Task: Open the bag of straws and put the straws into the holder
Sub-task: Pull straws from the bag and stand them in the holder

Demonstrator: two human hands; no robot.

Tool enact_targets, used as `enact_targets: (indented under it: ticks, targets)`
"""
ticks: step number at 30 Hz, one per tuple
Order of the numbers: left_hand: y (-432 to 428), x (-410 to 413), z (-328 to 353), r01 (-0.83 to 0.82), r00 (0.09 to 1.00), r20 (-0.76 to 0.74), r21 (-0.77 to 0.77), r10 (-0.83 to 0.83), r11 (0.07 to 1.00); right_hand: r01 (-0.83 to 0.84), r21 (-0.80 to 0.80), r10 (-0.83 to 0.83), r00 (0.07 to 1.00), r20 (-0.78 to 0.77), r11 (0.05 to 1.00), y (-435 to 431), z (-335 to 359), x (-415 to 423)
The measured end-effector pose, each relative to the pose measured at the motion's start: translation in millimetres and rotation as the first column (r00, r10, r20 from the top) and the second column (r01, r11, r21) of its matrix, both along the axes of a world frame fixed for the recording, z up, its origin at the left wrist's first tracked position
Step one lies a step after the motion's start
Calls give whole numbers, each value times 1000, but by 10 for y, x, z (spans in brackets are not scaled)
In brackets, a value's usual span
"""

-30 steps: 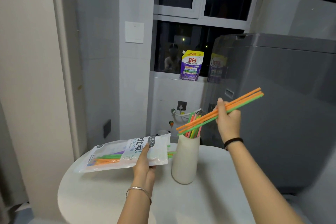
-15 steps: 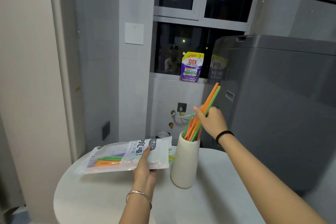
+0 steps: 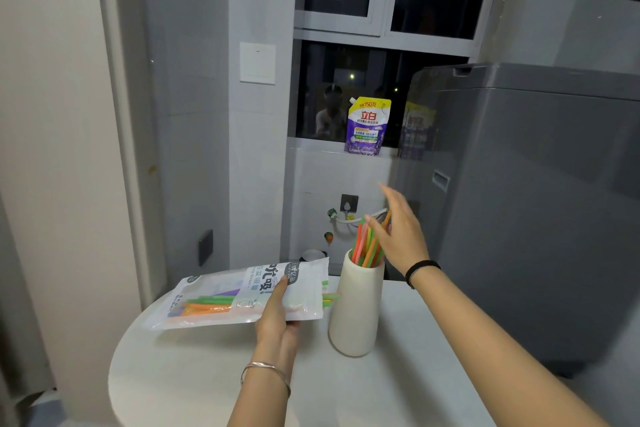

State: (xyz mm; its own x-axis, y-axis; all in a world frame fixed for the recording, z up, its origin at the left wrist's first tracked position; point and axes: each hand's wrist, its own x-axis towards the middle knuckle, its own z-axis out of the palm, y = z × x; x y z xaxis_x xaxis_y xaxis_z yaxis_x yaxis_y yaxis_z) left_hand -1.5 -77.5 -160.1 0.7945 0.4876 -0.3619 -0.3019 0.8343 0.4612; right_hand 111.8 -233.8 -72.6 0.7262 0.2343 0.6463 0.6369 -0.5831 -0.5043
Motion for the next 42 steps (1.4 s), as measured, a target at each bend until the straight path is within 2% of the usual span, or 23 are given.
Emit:
enact_targets:
  ticks: [3,5,7,9,10,12,14,16,17,18,19,20,21,22,24,26,29,30,33,35,37,39,42]
  targets:
    - [-11,-19,22,5,1000,2,2,-5,1000,-3,-264,-12,998,-54,965,11,-71,-14]
    - [-13,-33,35,11,1000,3,3,-11,1000,-14,-315,-25,993,-119,949,2,-88,-47]
    - [-11,-49,49,15,1000,10,0,-15,1000,21,-310,-54,993,-101,950,6,-64,-106]
    - [-2,-57,66,13,1000,10,-2,-13,1000,71,-167,-70,997,8,983,17,-52,-230]
    - [5,-60,72,11,1000,5,0,-11,1000,61,-18,-59,995,85,998,43,-55,-341]
    - [20,-68,80,0,1000,-1,8,0,1000,-35,283,-19,982,187,959,149,-118,-598]
    - [15,-70,76,-28,1000,-9,33,28,999,-101,502,49,992,115,859,325,-285,-828]
    - [-11,-80,68,-76,997,-25,108,79,991,-12,718,165,976,-144,696,517,-510,-969]
    - [-27,-85,68,-109,992,-35,176,117,978,91,788,259,916,-306,609,598,-616,-1007]
    - [-42,-85,82,-143,987,-36,259,157,955,207,819,378,808,-452,536,661,-691,-1025]
    - [-55,-90,99,-167,982,-27,347,188,923,308,832,509,676,-533,462,703,-751,-1042]
    - [-67,-93,119,-177,979,-14,432,203,884,386,845,632,562,-534,370,718,-791,-1051]
    - [-77,-94,143,-173,979,-3,518,204,838,443,854,724,490,-486,273,715,-818,-1050]
    - [-84,-92,164,-159,980,5,604,197,780,470,861,782,457,-424,192,702,-841,-1051]
    - [-107,-81,188,-132,986,29,735,163,665,473,875,817,462,-346,104,691,-882,-1049]
    - [-136,-83,199,-112,992,52,799,117,591,470,879,805,487,-338,85,713,-891,-1067]
    - [-153,-100,202,-88,995,41,806,94,586,419,898,764,535,-361,132,749,-864,-1102]
    - [-147,-107,196,-84,995,30,782,98,618,393,899,728,557,-399,192,749,-860,-1109]
    - [-90,-122,152,-85,994,0,643,111,761,325,825,529,645,-551,463,737,-871,-1110]
    - [-49,-135,113,-93,994,3,550,110,830,297,777,404,720,-564,555,714,-876,-1103]
    - [-25,-145,87,-97,994,4,490,109,866,232,744,348,771,-533,626,690,-880,-1101]
    - [-8,-145,75,-103,993,-12,455,122,884,158,718,356,785,-508,678,681,-909,-1096]
    - [-7,-135,81,-109,992,-13,456,129,883,96,705,365,801,-474,703,668,-938,-1094]
